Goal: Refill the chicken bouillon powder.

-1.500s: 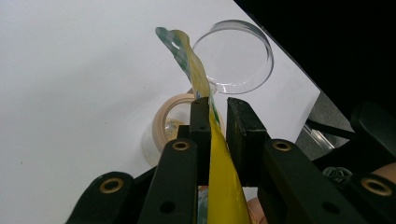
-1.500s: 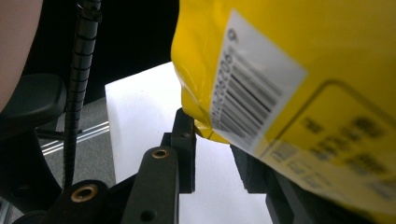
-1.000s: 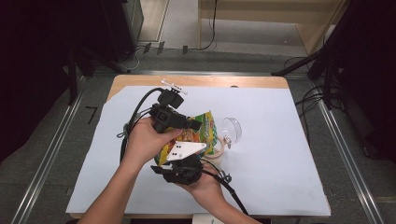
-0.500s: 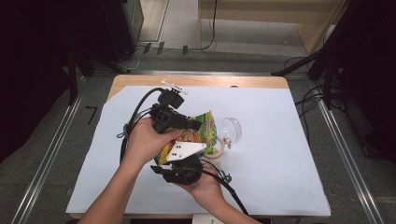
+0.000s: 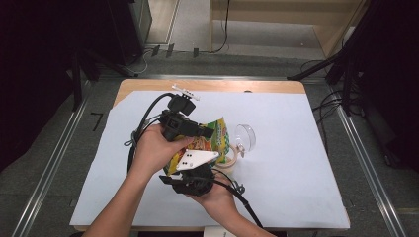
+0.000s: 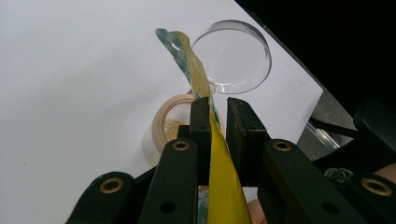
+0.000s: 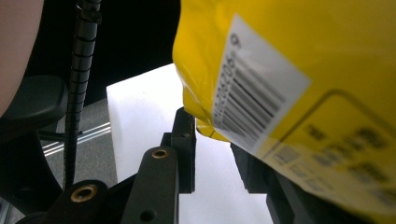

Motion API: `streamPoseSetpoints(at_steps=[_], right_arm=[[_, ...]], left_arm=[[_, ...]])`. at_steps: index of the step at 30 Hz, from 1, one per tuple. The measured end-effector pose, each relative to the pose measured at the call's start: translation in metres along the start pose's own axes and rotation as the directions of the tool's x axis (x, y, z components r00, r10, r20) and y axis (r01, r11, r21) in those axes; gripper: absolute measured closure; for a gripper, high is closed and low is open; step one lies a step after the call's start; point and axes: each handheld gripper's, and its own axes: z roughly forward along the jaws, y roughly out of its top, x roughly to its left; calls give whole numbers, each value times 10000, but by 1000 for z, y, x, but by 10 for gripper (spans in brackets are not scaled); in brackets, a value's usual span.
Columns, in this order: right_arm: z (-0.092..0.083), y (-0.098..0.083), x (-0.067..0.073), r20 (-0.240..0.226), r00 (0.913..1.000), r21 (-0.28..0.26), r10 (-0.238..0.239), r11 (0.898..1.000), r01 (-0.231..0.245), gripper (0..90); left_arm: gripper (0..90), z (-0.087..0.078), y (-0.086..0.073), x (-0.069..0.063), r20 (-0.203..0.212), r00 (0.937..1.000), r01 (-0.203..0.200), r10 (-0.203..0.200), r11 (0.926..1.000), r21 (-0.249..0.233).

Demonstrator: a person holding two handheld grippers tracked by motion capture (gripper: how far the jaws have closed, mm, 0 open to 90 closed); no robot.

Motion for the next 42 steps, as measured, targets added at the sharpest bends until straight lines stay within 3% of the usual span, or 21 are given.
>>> streamPoseSetpoints(at_steps=[32, 42], right_arm=[[-1, 1, 0, 43, 10000, -36, -67, 10000, 67, 733], [0, 1, 1, -83, 9996, -182, 265, 9995, -266, 732]], left_arm=[[802, -1, 1, 1, 60, 10000, 39, -38, 10000, -72], [800, -2, 1, -4, -117, 9999, -118, 118, 9999, -68]])
